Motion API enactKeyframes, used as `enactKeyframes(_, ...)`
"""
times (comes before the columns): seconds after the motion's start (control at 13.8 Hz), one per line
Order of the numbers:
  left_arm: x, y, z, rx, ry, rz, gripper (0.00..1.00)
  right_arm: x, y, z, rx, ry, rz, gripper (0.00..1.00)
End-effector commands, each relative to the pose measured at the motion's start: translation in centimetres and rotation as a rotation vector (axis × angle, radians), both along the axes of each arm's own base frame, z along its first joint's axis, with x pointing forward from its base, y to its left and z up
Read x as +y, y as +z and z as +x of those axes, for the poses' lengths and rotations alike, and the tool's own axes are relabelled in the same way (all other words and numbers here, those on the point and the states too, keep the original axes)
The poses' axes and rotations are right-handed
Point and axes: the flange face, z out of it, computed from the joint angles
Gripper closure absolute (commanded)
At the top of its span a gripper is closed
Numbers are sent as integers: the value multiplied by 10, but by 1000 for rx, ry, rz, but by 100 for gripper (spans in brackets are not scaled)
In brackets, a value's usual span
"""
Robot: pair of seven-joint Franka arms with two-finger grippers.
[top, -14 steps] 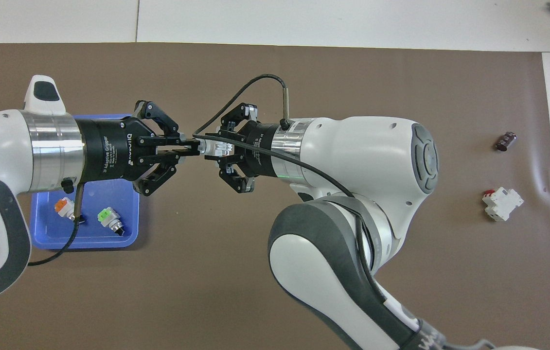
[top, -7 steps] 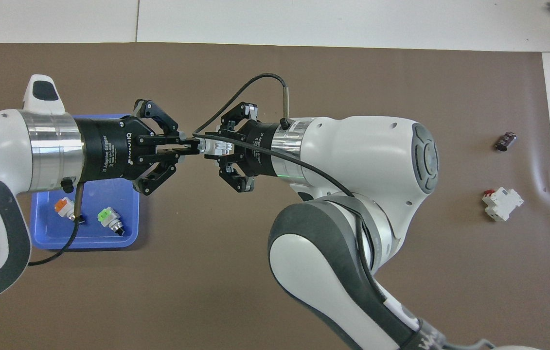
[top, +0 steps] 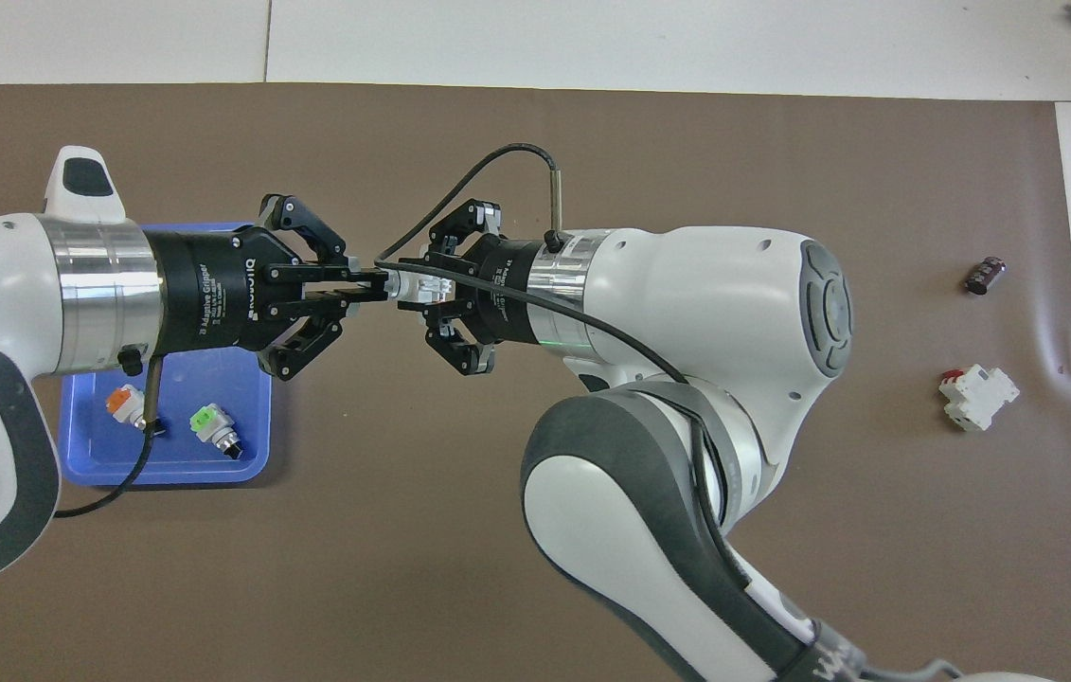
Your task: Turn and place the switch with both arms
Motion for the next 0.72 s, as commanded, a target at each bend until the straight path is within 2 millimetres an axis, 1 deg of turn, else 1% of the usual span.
enactKeyframes(0.0,7,1,1,-12,36,-1,100,4,4,-4,-2,1,11,25)
enactKeyframes(0.07,9,0,2,-11,36,1,100,4,8,-5,-9,2,10,9)
enactKeyframes(0.22,11,0,2,-21,27,7,100,4,10,-7,-15,4,8,4)
enactKeyframes(0.29,13,-3,1,-20,28,11,100,4,10,-7,-14,5,7,4)
enactKeyframes(0.43,29,-10,4,-38,20,38,100,1,10,-8,-42,29,-9,3)
enactKeyframes(0.51,41,-16,6,-53,13,79,100,-2,11,-11,-77,63,-33,2)
enactKeyframes(0.65,83,-29,13,-81,6,156,100,-20,11,-13,-153,136,-93,2)
